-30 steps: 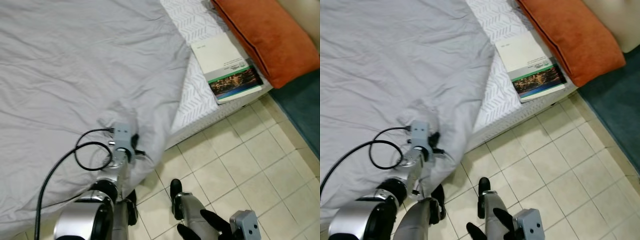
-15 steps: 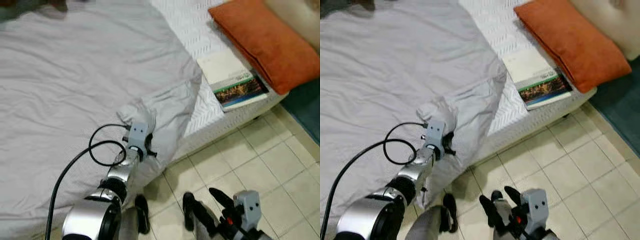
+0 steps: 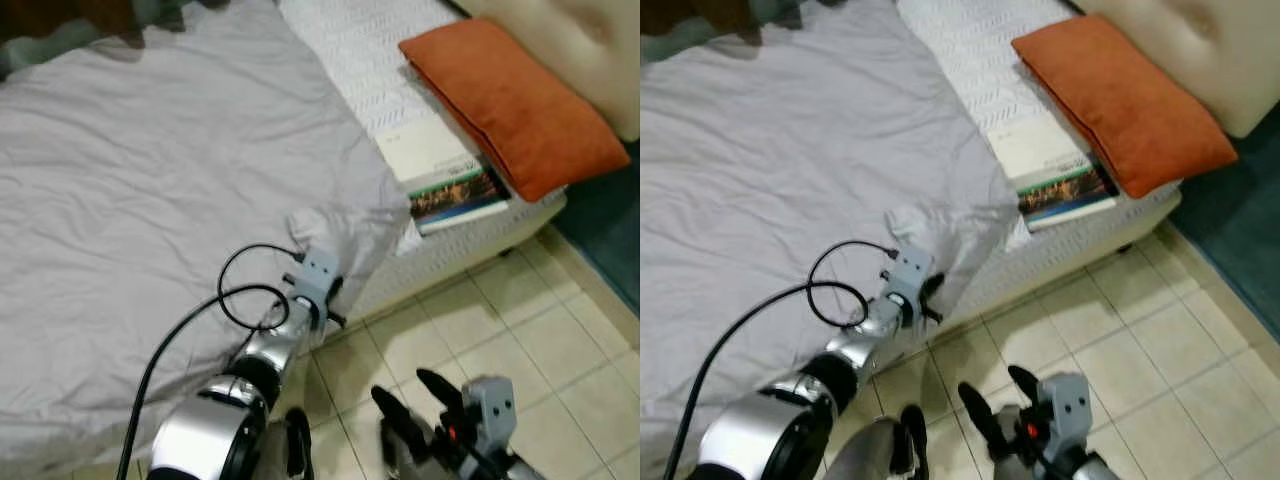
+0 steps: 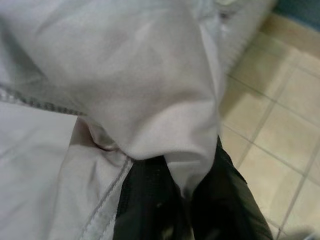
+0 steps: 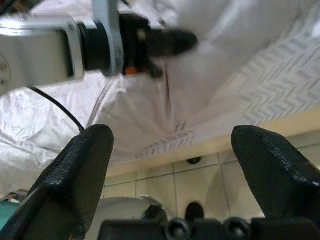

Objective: Clean up the room

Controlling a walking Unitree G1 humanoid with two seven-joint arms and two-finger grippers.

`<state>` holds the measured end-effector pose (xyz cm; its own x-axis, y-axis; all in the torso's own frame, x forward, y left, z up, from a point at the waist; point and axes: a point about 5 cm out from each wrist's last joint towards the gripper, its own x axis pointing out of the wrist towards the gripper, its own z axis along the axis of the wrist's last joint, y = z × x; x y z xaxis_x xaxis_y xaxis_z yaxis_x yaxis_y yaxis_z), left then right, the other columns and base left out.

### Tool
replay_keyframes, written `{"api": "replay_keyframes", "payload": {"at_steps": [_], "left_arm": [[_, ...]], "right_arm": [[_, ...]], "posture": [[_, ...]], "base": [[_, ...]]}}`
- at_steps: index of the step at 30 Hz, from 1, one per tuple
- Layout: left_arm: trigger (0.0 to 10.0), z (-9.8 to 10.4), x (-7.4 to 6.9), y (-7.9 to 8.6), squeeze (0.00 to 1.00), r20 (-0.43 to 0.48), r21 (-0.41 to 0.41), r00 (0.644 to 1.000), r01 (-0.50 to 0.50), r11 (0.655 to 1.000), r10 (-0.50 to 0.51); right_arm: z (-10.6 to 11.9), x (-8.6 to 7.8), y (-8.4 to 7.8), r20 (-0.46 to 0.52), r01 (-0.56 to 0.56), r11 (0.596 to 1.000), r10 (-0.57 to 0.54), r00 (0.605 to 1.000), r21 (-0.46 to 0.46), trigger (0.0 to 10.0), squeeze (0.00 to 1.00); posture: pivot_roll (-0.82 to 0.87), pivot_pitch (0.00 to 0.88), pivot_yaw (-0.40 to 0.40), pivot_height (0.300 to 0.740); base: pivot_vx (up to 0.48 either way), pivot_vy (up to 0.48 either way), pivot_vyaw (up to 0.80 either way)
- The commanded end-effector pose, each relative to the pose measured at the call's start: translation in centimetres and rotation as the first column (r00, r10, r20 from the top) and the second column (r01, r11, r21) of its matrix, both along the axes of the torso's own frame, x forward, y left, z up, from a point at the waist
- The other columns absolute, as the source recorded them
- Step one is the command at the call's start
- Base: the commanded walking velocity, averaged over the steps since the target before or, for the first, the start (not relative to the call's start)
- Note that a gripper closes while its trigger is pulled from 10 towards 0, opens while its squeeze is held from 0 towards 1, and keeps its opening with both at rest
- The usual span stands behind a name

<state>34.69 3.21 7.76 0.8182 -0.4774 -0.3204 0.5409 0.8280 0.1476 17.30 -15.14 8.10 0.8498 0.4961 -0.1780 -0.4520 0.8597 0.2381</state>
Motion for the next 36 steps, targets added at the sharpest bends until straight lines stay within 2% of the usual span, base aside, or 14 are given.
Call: {"api": "replay_keyframes", "payload": {"at_steps": [1,2,3,6,11,18,21,24,26,27,28,29,34,36], "left_arm": [[10.0,-1.7,-2.1,-2.6,0.00,-0.077,0.023,0.989,0.128,0.992,-0.126],[10.0,-2.5,-3.1,-3.6,0.00,-0.100,0.040,0.979,0.180,0.983,-0.175],[10.0,-2.5,-3.1,-3.6,0.00,-0.100,0.040,0.979,0.180,0.983,-0.175],[10.0,-3.5,-4.6,-4.9,0.00,-0.148,0.034,0.960,0.243,0.969,-0.235],[10.0,-4.4,-6.2,-6.4,0.00,-0.174,0.039,0.940,0.303,0.952,-0.292],[10.0,-5.0,-7.9,-7.8,0.00,-0.189,0.049,0.910,0.385,0.922,-0.370],[10.0,-4.8,-8.5,-8.8,0.00,-0.188,0.014,0.888,0.430,0.903,-0.420],[10.0,-4.6,-9.2,-9.7,0.00,-0.165,0.026,0.858,0.496,0.868,-0.486],[10.0,-4.5,-9.3,-10.0,0.00,-0.153,0.039,0.854,0.508,0.860,-0.498],[10.0,-4.3,-9.3,-10.2,0.50,-0.140,0.055,0.854,0.513,0.857,-0.502],[10.0,-4.3,-9.3,-10.2,0.50,-0.140,0.055,0.854,0.513,0.857,-0.502],[10.0,-4.0,-9.2,-10.4,1.00,-0.121,0.063,0.852,0.518,0.853,-0.509],[10.0,-2.8,-9.2,-11.7,1.00,-0.070,0.045,0.841,0.540,0.841,-0.536],[10.0,-1.7,-9.4,-13.0,1.00,-0.046,-0.012,0.837,0.545,0.838,-0.545]], "right_arm": [[-1.0,-1.0,-0.3,-0.055,0.008,1.000,-0.009,0.998,-0.019,10.0,0.00],[-1.1,-1.1,-0.4,-0.058,0.005,1.000,-0.006,0.998,-0.022,10.0,0.00],[-1.1,-1.1,-0.4,-0.058,0.005,1.000,-0.006,0.998,-0.022,10.0,0.00],[-1.2,-1.1,-0.4,-0.056,0.002,1.000,-0.004,0.998,-0.024,10.0,0.00],[-1.1,-1.1,-0.4,-0.053,-0.005,1.000,0.003,0.999,-0.030,10.0,0.00],[-1.2,-1.4,-0.4,-0.065,-0.016,0.999,0.014,0.998,-0.033,10.0,0.00],[-1.3,-1.6,-0.3,-0.069,-0.018,0.999,0.015,0.997,-0.034,10.0,0.00],[-1.4,-1.7,-0.3,-0.072,-0.018,0.999,0.016,0.997,-0.035,10.0,0.00],[-1.4,-1.7,-0.3,-0.073,-0.017,0.999,0.015,0.997,-0.035,10.0,0.00],[-1.4,-1.6,-0.3,-0.073,-0.017,0.999,0.015,0.997,-0.034,10.0,0.00],[-1.4,-1.6,-0.3,-0.073,-0.017,0.999,0.015,0.997,-0.034,10.0,0.00],[-1.4,-1.7,-0.2,-0.073,-0.017,0.999,0.015,0.997,-0.034,10.0,0.00],[-1.4,-1.8,-0.2,-0.075,-0.017,0.999,0.014,0.997,-0.035,10.0,0.00],[-1.5,-1.9,-0.2,-0.079,-0.021,0.999,0.018,0.997,-0.038,10.0,0.00]], "posture": [[-0.36,0.278,0.102,0.740],[-0.36,0.275,0.099,0.740],[-0.36,0.275,0.099,0.740],[-0.36,0.275,0.099,0.740],[-0.37,0.281,0.092,0.740],[-0.37,0.298,0.087,0.740],[-0.37,0.301,0.086,0.740],[-0.37,0.304,0.091,0.740],[-0.37,0.305,0.093,0.740],[-0.37,0.307,0.094,0.740],[-0.37,0.307,0.094,0.740],[-0.37,0.310,0.096,0.740],[-0.37,0.318,0.100,0.740],[-0.37,0.320,0.099,0.740]], "base": [[0.000,0.000,0.00],[0.000,0.000,0.00],[0.000,0.000,0.00],[0.000,0.000,0.00],[0.000,0.000,0.00],[0.000,0.000,0.00],[0.000,0.000,0.00],[0.000,0.000,0.00],[0.000,0.000,0.00],[0.000,0.000,0.00],[0.000,0.000,0.00],[0.000,0.000,0.00],[0.000,0.000,0.00],[0.000,0.000,0.00]]}}
